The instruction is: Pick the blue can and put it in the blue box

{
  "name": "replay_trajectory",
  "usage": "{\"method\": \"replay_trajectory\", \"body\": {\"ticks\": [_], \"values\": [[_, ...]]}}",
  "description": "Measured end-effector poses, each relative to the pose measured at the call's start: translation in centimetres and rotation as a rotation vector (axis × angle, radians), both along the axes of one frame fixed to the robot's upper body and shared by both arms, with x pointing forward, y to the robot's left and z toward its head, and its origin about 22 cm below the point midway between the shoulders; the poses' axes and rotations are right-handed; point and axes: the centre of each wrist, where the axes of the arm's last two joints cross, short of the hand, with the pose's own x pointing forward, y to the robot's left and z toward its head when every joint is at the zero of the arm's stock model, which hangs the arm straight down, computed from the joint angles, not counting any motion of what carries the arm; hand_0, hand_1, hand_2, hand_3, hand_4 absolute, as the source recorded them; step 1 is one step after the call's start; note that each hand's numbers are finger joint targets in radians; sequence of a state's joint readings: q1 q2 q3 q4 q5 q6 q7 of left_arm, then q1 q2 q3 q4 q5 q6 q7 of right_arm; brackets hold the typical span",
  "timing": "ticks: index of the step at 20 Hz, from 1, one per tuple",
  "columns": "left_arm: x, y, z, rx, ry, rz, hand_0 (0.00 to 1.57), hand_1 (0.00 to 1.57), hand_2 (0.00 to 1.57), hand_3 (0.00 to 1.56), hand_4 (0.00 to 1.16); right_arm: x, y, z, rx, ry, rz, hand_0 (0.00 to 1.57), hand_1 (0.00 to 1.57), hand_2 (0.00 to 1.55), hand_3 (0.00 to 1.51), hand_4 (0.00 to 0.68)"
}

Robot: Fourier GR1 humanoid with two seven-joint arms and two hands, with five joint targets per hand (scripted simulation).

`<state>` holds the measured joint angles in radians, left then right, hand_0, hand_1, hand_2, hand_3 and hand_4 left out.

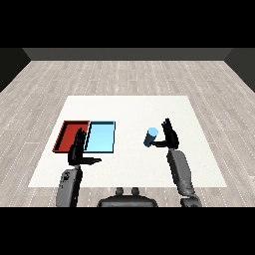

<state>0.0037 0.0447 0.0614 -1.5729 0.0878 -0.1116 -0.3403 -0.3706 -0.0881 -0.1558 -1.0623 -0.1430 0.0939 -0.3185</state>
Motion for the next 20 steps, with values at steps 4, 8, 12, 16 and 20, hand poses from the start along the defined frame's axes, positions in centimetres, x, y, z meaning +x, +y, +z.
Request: {"method": "replay_trajectory", "body": {"ticks": [4,8,12,16,20], "values": [[0.3,1.0,0.6,-0.015,0.002,-0.011,0.0,0.0,0.0,0.0,0.0,0.4,0.0,-1.1,0.01,0.03,0.002,0.0,0.0,0.0,0.0,0.0],[0.7,0.8,0.9,-0.018,0.002,-0.01,0.0,0.0,0.0,0.0,0.0,1.3,0.9,-1.9,0.024,0.056,0.01,0.0,0.0,0.0,0.0,0.0],[0.7,1.3,1.3,-0.025,0.005,-0.004,0.0,0.0,0.0,0.0,0.0,2.2,1.1,-2.6,0.047,0.074,0.014,0.0,0.0,0.0,0.0,0.0],[0.4,1.0,1.3,-0.024,0.007,-0.007,0.0,0.0,0.0,0.0,0.0,3.2,2.8,-3.3,0.07,0.09,0.015,0.0,0.0,0.0,0.0,0.0],[0.2,0.2,1.0,-0.022,0.003,-0.007,0.0,0.0,0.0,0.0,0.0,2.7,3.0,-4.3,0.081,0.114,0.016,0.0,0.0,0.0,0.0,0.0]]}}
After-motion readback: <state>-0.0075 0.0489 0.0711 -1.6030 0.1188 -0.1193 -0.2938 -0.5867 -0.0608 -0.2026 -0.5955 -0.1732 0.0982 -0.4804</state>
